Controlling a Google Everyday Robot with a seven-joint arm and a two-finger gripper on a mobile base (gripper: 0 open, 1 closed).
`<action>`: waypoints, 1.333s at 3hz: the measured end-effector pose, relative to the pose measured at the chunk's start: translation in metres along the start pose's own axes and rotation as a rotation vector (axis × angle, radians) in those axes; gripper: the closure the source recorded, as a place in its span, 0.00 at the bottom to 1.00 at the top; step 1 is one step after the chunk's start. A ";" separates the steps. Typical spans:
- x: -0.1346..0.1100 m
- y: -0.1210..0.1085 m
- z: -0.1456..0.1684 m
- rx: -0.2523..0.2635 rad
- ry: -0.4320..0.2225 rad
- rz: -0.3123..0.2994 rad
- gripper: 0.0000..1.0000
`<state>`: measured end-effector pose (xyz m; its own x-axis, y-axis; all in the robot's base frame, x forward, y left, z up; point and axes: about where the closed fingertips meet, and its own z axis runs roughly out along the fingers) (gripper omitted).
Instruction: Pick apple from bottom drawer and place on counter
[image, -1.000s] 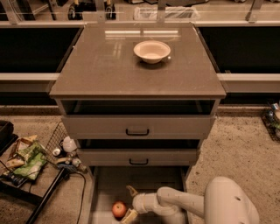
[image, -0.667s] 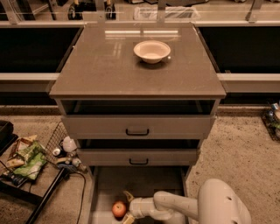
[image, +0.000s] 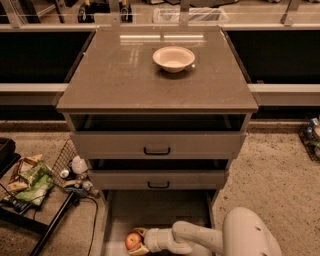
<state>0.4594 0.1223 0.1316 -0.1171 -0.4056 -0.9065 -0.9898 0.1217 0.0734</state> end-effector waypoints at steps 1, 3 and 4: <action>-0.036 -0.014 -0.034 0.048 -0.031 0.051 0.78; -0.185 0.058 -0.188 -0.076 -0.127 0.289 1.00; -0.269 0.102 -0.243 -0.165 -0.190 0.330 1.00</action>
Offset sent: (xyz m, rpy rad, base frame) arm -0.0342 -0.1100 0.3449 0.1103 0.1464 0.0117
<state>0.3705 0.0234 0.4842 -0.4290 -0.1926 -0.8825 -0.9030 0.0644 0.4249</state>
